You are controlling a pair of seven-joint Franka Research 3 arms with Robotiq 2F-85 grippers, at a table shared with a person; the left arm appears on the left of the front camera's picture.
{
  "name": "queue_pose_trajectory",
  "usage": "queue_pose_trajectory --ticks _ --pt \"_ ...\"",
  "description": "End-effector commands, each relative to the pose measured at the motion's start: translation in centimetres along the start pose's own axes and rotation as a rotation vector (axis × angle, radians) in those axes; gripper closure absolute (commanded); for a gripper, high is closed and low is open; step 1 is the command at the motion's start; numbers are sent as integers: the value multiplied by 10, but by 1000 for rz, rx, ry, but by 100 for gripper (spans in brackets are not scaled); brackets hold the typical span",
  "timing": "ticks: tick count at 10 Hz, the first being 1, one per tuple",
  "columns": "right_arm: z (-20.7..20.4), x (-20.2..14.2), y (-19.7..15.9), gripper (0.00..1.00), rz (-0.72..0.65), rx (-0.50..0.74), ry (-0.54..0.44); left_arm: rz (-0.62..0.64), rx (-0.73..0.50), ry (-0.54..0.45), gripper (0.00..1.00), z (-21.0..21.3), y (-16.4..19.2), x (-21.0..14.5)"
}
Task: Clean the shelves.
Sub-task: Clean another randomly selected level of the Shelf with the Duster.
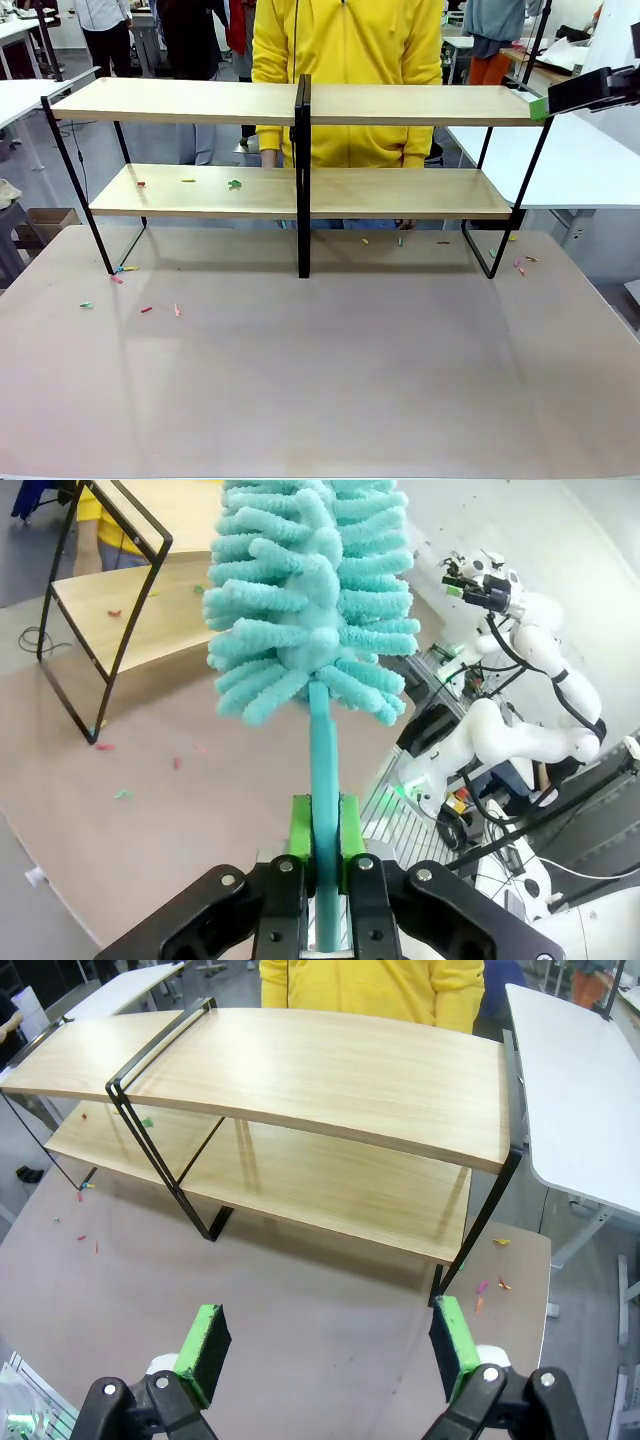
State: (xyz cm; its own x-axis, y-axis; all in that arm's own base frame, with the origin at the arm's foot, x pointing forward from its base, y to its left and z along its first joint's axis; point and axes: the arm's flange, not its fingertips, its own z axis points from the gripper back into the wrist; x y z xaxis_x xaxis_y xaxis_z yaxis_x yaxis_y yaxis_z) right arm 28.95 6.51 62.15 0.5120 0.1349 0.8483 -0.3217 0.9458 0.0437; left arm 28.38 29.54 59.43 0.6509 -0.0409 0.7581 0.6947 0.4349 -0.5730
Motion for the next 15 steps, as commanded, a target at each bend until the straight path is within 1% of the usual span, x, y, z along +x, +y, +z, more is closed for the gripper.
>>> queue_pose_trajectory --ticks 1,2,3,4,5,6,7,8,9,10,11,12,13,15 --pt "0 0 -2 0 6 6 0 -55 -72 159 88 -26 -20 -8" --pt "0 0 -2 0 6 6 0 -95 -206 352 88 -60 -37 -21" --pt "0 0 -2 0 6 6 0 -127 -214 535 88 -102 -49 -39" --pt "0 0 -2 0 6 6 0 -121 -288 741 88 -150 -61 -66" --pt "0 0 -2 0 6 6 0 -87 -290 876 88 -188 -65 -90" --pt "0 0 -2 0 6 6 0 -47 -253 973 88 -225 -63 -119" --pt "0 0 -2 0 6 6 0 10 -186 1010 88 -259 -54 -147" --pt "0 0 -2 0 6 6 0 136 -100 961 88 -276 -42 -150" --pt "0 0 -2 0 6 6 0 1 -263 971 88 -235 -62 -128" --pt "0 0 -2 0 6 6 0 1 -263 971 88 -235 -62 -128" --pt "0 0 -2 0 6 6 0 51 -188 1016 88 -270 -48 -160" --pt "0 0 -2 0 6 6 0 74 -161 927 88 -278 -54 -164" --pt "0 0 -2 0 6 6 0 121 -123 953 88 -300 -49 -169" --pt "0 0 -2 0 6 6 0 195 33 861 88 -332 -38 -167"
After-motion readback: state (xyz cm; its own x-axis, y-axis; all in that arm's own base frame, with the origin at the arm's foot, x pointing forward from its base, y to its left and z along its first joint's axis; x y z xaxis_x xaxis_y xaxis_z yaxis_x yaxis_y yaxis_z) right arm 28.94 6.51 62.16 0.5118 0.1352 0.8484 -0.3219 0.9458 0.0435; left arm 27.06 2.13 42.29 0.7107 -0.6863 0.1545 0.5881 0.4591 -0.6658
